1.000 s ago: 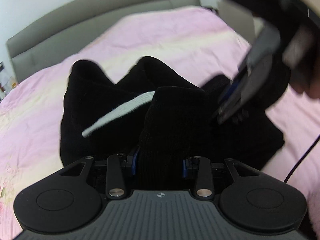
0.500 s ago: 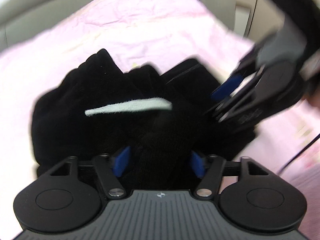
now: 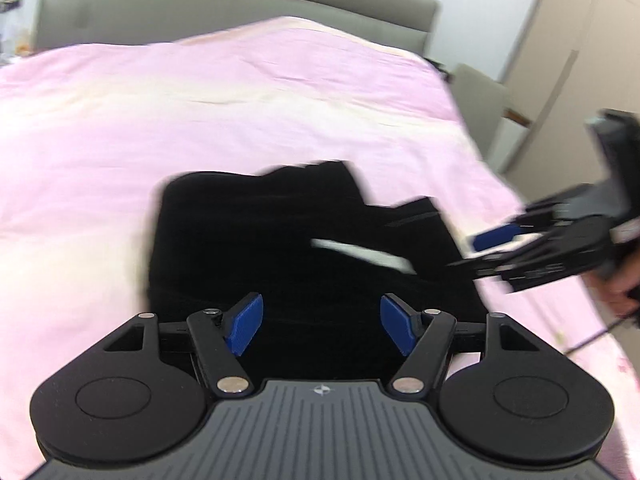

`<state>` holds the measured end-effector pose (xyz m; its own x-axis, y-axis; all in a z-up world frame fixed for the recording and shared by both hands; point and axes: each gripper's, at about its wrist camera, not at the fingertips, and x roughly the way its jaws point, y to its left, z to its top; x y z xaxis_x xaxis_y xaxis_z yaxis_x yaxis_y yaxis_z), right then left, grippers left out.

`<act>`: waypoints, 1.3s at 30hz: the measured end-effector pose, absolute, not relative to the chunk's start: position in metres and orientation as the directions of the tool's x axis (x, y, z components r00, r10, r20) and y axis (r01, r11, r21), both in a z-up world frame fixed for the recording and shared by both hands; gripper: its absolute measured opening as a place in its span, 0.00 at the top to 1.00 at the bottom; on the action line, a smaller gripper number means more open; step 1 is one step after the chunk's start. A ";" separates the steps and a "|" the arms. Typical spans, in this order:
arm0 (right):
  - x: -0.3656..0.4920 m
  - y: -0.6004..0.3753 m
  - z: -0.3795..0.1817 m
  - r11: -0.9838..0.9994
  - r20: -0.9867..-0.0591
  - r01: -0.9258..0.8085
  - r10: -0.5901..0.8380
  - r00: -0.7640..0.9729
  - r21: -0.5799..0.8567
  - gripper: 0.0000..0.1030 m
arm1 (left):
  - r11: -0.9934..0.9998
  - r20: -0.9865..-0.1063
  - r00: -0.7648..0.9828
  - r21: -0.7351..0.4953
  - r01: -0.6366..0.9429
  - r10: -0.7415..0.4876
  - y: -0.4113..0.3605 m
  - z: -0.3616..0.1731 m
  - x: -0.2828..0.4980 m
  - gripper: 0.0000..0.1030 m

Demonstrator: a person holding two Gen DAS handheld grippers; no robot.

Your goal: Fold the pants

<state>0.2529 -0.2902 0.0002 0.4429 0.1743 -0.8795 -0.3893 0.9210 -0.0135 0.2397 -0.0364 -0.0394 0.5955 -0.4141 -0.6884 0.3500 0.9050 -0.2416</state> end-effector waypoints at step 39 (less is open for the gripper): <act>0.325 -0.258 -0.005 0.939 -0.786 -0.032 0.306 0.538 0.343 0.90 | 0.957 -0.831 0.478 -0.221 0.187 -0.285 0.034 -0.112 0.249 0.36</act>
